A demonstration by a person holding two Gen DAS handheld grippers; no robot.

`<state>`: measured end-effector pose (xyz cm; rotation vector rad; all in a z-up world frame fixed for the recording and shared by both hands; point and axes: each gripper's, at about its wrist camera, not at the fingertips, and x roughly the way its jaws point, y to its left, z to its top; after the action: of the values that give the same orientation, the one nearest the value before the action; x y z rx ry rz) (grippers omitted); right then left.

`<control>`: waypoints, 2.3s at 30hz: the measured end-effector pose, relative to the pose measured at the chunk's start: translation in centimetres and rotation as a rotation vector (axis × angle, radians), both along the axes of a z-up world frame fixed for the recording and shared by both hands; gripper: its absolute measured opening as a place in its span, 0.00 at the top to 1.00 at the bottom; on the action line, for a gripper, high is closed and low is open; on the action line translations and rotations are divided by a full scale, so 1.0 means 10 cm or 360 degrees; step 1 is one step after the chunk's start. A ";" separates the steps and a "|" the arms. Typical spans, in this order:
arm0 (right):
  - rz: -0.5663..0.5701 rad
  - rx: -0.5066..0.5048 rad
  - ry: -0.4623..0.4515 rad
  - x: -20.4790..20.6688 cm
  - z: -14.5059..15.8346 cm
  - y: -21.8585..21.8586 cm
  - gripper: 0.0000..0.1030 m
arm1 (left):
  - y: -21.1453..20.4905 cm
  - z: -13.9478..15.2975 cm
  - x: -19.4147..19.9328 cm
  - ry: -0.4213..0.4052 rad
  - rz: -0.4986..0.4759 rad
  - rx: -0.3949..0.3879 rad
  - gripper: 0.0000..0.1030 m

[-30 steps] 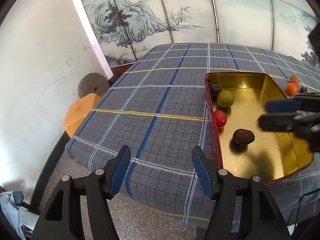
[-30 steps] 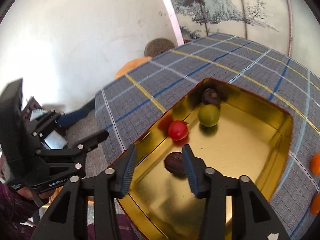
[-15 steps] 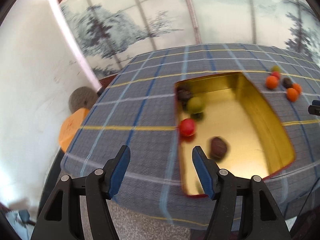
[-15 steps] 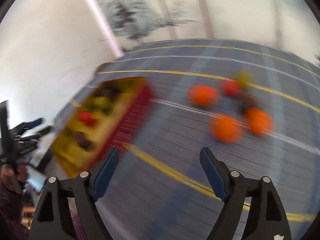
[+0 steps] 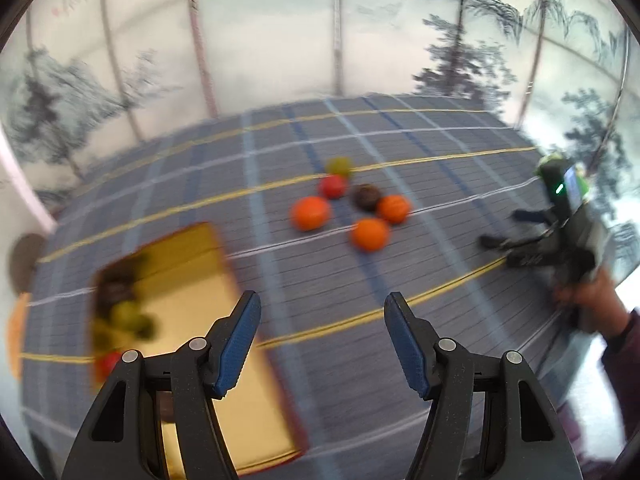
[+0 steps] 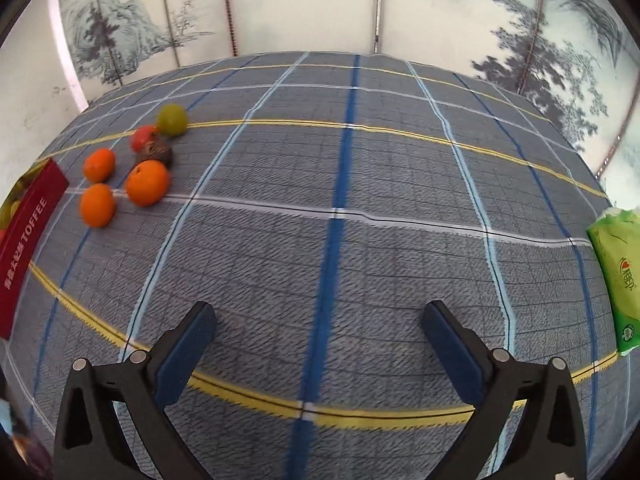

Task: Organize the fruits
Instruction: 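Move the left gripper to the orange and grasp it, then carry the orange toward the gold tin with the left gripper while the right gripper grasps a dried fruit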

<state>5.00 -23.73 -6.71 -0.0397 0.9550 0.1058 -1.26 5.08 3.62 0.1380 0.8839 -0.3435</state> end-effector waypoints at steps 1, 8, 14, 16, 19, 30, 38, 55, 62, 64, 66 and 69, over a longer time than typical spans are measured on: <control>0.0005 -0.0028 0.0006 0.01 -0.01 0.03 0.00 | -0.12 -0.03 0.11 0.0013 -0.0009 -0.0019 0.37; 0.0042 -0.0024 0.0007 0.04 -0.01 0.01 0.00 | -0.58 -0.40 0.76 0.0168 0.0059 -0.0024 0.40; 0.0053 -0.0021 0.0009 0.03 -0.01 0.02 0.00 | -0.61 -0.68 1.06 0.0288 0.0148 -0.0088 0.52; 0.0054 -0.0020 0.0009 0.03 -0.01 0.02 0.00 | -0.63 -0.73 1.10 0.0301 0.0149 -0.0098 0.52; 0.0054 -0.0020 0.0009 0.03 -0.01 0.02 0.00 | -0.69 -0.80 1.13 0.0325 0.0128 -0.0127 0.52; 0.0054 -0.0019 0.0009 0.03 -0.01 0.03 0.00 | -0.68 -0.84 0.99 0.0299 0.0131 -0.0226 0.68; 0.0053 -0.0019 0.0009 0.02 -0.01 0.03 0.00 | -0.34 -0.58 0.51 0.0307 0.0183 -0.0295 0.68; 0.0475 0.0302 -0.0077 0.32 0.33 0.71 0.37 | 0.44 -0.19 -0.11 0.0166 0.0323 -0.0311 0.68; 0.0587 0.0258 -0.0023 0.74 0.36 1.12 0.41 | 0.67 -0.14 -0.20 0.0132 0.0386 -0.0294 0.68; 0.0594 0.0263 -0.0009 0.81 0.35 1.17 0.41 | 0.73 -0.13 -0.21 0.0127 0.0397 -0.0299 0.68; 0.0597 0.0242 0.0002 0.87 0.33 1.21 0.41 | 0.77 -0.12 -0.22 0.0121 0.0405 -0.0310 0.67; 0.0616 0.0233 0.0030 0.95 0.31 1.25 0.41 | 0.80 -0.12 -0.21 0.0121 0.0408 -0.0312 0.67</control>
<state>14.48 -11.19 -3.64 -0.0882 0.9468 0.5337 -3.38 13.09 2.44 -0.1695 0.9262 -0.1949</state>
